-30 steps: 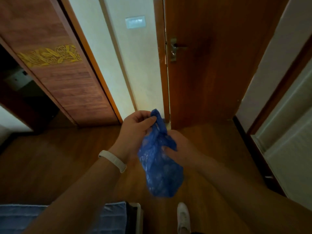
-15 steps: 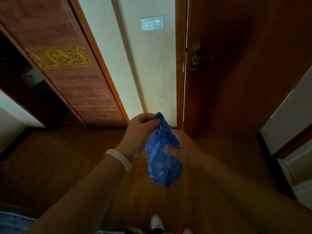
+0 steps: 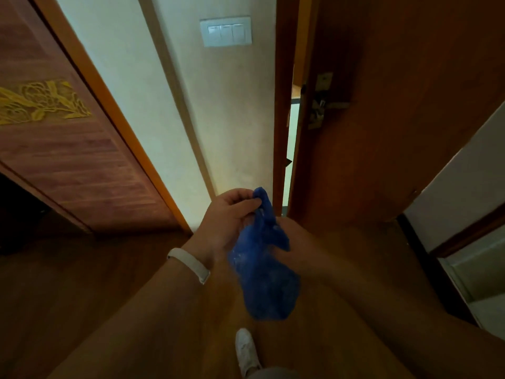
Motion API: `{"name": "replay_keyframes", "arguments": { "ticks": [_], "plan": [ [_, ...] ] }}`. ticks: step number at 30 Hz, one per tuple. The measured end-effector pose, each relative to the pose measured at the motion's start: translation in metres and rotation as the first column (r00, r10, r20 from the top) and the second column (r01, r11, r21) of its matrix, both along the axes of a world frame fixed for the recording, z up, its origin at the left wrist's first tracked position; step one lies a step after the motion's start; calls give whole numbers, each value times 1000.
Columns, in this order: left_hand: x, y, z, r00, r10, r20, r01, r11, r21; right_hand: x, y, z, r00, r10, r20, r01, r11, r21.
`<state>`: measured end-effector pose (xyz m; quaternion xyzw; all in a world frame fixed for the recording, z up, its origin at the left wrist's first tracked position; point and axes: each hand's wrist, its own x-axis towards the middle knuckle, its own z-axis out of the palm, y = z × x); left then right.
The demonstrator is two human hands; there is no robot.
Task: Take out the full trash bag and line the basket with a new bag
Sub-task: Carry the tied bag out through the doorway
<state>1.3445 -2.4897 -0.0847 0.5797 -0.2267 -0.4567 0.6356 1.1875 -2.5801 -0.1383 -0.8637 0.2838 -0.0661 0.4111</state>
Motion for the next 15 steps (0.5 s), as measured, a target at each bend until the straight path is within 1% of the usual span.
{"name": "replay_keyframes", "arguments": {
  "ticks": [3, 5, 8, 11, 15],
  "plan": [
    [52, -25, 4, 996, -92, 12, 92, 996, -8, 51, -17, 4, 999, -30, 34, 30, 999, 18],
    [83, -43, 10, 990, -119, 71, 120, 993, 3, 82, -32, 5, 998, -45, 51, 45, 999, -3],
    [120, -64, 16, 986, -95, 137, 95, 995, 4, 119, -52, 9, 996, -60, 73, 61, 998, -10],
    [149, -80, 19, 987, -59, 151, 59, 998, 6, 155, -74, 6, 991, 3, 132, -10, 999, 53],
    [180, -100, 9, 985, -14, 170, 5, 999, 53, 190, -102, -5, 995, 15, 96, -15, 1000, -8]
  ]
}}
